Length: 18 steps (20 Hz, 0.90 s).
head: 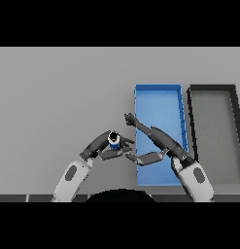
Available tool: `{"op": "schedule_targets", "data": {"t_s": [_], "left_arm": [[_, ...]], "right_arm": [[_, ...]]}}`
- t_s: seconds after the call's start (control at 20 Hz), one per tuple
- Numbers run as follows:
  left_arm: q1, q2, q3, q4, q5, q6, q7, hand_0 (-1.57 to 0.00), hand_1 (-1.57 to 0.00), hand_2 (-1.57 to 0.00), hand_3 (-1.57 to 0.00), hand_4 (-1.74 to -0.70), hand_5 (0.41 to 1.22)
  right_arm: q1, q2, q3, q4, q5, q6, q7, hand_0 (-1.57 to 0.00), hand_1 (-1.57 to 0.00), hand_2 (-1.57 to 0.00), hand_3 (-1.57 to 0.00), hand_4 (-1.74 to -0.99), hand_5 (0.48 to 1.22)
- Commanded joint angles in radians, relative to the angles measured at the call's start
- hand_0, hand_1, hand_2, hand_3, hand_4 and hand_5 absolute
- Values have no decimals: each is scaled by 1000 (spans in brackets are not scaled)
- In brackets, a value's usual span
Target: Pick up the blue pipe and place it into the blue bin.
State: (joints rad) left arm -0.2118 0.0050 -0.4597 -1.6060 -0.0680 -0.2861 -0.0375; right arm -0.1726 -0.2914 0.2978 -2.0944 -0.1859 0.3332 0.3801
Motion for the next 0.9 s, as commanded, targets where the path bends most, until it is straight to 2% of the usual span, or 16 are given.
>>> {"op": "schedule_targets", "data": {"t_s": [0.0, 0.1, 0.2, 0.3, 0.45, 0.6, 0.65, 0.7, 0.75, 0.85], "left_arm": [[12, 0, -6, 3, -12, -4, -16, -1571, -1571, -1571, -1571, -1467, 1221], [-1, -12, 8, 25, -18, -13, -22, -1571, -1571, -1571, -1571, -1464, 1221], [7, -12, 22, 22, 1, -40, -26, -1571, -1571, -1571, -1571, -1465, 1221], [11, -23, 28, 16, 18, -63, -12, -1571, -1571, -1571, -1571, -1469, 1221], [9, -34, 34, 16, -20, -52, 8, -1571, -1571, -1571, -1571, -1469, 1221], [19, -36, 40, 0, -33, -66, 24, -1571, -1571, -1571, -1571, -1465, 1221], [27, -35, 40, -1, -36, -77, 26, -1571, -1571, -1571, -1571, -1462, 1221], [31, -41, 46, 5, -35, -78, 18, -1571, -1571, -1571, -1571, -1517, 1221], [23, -47, 52, 4, -35, -74, 64, -1571, -1571, -1571, -1571, -1560, 1221], [35, -33, 47, -1, -39, -74, 70, -1571, -1571, -1571, -1571, -1622, 1221]], "right_arm": [[-38, 13, 15, 5, -15, 4, 17, 1, 0, -43, 1, -1294, 560], [-94, 30, 45, 9, -15, 13, 25, 1, 0, -46, 1, -1268, 555], [-151, 40, 62, 24, -28, 19, 64, 1, -2, -52, 1, -1242, 551], [-200, 53, 79, 50, -12, 24, 91, -7, -16, -66, 1, -1223, 540], [-268, 67, 79, 113, -25, 48, 119, -23, -32, -83, 1, -1186, 521], [-326, 107, 106, 175, -9, 64, 137, -69, -108, -166, -44, -1204, 497], [-342, 108, 101, 191, -10, 70, 137, -168, -218, -261, -128, -1233, 487], [-348, 114, 105, 191, -15, 74, 130, -323, -362, -377, -242, -1278, 485], [-352, 119, 107, 203, -15, 81, 119, -507, -530, -538, -401, -1331, 489], [-351, 132, 120, 226, 5, 84, 105, -876, -877, -910, -762, -1467, 518]]}}
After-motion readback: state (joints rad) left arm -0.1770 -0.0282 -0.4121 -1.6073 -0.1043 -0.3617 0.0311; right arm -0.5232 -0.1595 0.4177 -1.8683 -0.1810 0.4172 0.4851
